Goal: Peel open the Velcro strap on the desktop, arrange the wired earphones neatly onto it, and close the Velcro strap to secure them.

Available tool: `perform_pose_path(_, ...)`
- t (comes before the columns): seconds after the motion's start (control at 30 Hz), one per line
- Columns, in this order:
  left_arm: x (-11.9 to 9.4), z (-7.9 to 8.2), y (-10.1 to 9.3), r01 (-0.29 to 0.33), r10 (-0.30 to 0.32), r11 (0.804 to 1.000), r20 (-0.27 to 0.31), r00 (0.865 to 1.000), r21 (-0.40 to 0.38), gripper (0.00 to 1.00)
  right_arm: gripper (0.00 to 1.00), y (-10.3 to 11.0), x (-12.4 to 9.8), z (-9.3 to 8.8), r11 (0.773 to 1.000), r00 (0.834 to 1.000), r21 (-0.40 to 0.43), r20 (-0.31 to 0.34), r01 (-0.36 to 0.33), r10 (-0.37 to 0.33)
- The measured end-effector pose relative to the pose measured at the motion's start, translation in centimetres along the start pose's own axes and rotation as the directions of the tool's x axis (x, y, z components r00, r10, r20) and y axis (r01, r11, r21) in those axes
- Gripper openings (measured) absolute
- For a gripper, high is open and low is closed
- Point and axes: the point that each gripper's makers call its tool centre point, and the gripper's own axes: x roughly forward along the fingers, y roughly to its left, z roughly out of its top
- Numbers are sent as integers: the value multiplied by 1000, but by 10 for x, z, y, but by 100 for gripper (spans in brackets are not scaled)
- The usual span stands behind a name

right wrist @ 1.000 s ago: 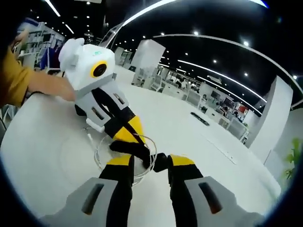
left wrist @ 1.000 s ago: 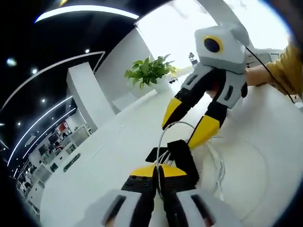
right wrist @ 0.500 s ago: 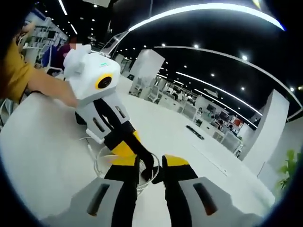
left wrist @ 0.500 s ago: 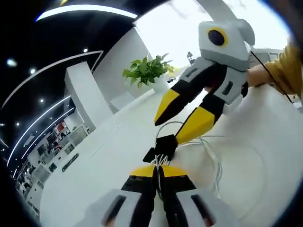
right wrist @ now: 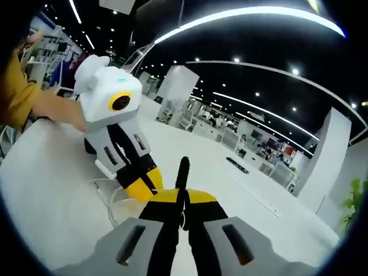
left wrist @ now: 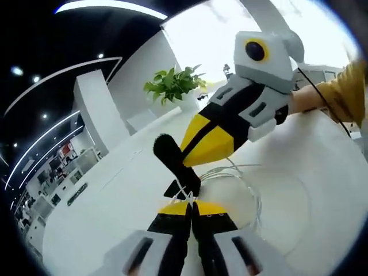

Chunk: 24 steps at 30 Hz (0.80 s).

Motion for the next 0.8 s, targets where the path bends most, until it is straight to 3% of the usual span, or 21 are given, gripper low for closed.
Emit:
perform_pose_path(0.23, -3, 1, -10, 55, -55, 998, -6, 998, -8, 6, 4, -1, 8, -5, 989, 998, 134, 22, -56, 53)
perform_pose_path(0.47, -7, 1, -20, 97, -97, 994, 2, 995, -52, 6, 4, -12, 14, -6, 951, 995, 293, 41, -96, 88)
perform_pose_path(0.7, -7, 1, -28, 125, -125, 989, 3, 992, -73, 6, 4, -12, 12, -7, 920, 992, 370, 66, -127, 111)
perform_pose_path(0.8, -8, 1, -28, 122, -122, 990, 1, 992, -71, 6, 4, -11, 10, -6, 921, 991, 365, 65, -132, 116)
